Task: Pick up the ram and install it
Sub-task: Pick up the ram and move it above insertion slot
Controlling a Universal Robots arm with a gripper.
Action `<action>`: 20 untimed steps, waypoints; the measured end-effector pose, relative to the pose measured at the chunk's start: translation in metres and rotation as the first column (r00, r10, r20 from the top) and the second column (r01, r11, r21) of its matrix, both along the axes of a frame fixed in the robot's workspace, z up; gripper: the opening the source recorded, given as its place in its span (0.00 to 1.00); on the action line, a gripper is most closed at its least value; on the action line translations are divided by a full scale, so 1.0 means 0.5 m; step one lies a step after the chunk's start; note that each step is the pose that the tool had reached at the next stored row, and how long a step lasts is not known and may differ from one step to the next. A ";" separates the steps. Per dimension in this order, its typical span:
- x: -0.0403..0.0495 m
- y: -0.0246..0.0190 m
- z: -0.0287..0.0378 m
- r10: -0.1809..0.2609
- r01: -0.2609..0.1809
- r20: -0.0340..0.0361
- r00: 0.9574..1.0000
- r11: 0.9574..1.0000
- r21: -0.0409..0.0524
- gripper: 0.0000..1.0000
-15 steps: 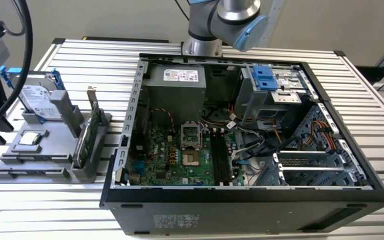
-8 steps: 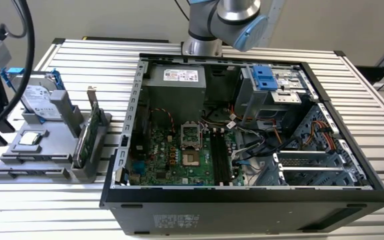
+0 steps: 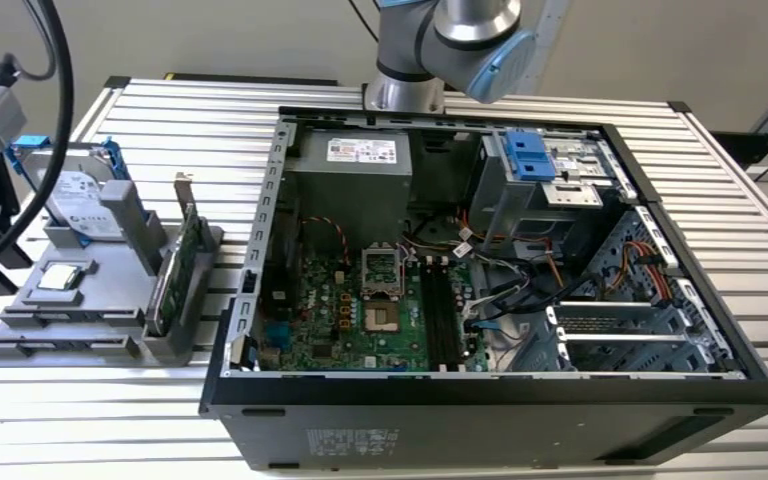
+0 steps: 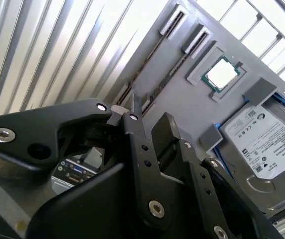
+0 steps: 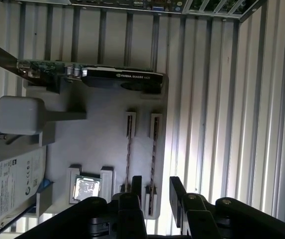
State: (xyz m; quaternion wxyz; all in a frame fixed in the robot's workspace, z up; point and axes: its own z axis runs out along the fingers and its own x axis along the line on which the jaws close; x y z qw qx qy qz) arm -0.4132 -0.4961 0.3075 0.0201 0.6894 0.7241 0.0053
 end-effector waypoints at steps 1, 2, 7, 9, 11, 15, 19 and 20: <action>0.000 0.0000 -0.001 0.000 0.000 0.000 1.000 1.000 0.000 1.00; 0.000 0.0000 -0.002 0.000 0.000 0.000 1.000 1.000 0.000 1.00; 0.000 0.0000 -0.015 0.000 0.000 0.000 1.000 1.000 0.000 1.00; -0.001 0.0001 -0.020 0.000 0.000 -0.001 1.000 1.000 0.000 1.00; -0.001 0.0001 -0.025 0.000 0.000 -0.003 1.000 1.000 -0.001 1.00; -0.002 -0.0001 -0.033 0.000 0.000 -0.007 1.000 1.000 -0.003 1.00; -0.002 0.0000 -0.040 0.000 0.000 -0.008 1.000 1.000 -0.004 1.00; -0.002 0.0000 -0.041 0.000 0.000 -0.008 1.000 1.000 -0.004 1.00</action>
